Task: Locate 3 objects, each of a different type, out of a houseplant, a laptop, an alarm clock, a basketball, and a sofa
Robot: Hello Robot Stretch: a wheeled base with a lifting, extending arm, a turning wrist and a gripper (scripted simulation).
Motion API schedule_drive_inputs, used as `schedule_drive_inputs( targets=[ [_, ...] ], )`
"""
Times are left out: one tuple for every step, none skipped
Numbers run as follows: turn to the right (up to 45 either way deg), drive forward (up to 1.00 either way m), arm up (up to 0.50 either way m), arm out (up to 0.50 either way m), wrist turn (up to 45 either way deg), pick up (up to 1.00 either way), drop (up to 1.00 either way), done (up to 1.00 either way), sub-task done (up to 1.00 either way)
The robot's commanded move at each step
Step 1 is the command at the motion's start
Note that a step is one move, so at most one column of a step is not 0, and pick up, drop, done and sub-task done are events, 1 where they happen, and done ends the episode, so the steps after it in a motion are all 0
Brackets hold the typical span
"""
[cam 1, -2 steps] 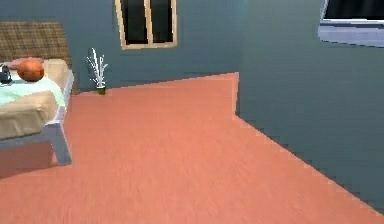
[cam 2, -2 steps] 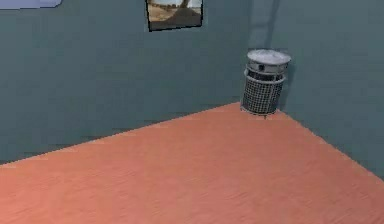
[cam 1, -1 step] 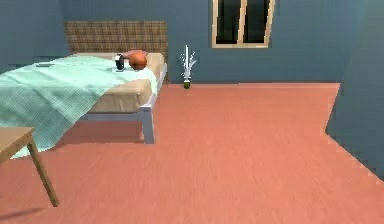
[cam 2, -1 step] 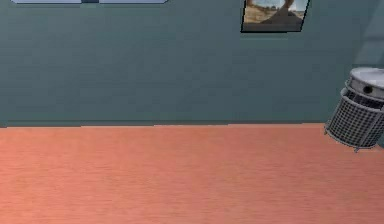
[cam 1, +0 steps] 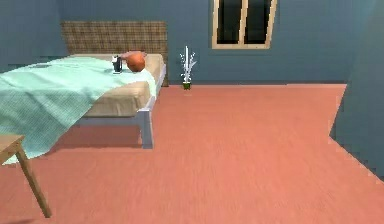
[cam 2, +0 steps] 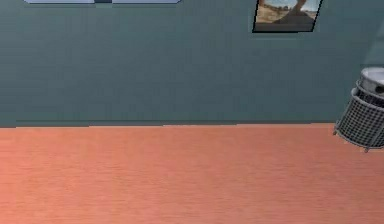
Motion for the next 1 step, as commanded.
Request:
schedule_drive_inputs(
  targets=[
    [0.0, 0.65, 0.00, 0.00, 0.0, 0.00, 0.00, 0.00, 0.00]
  ],
)
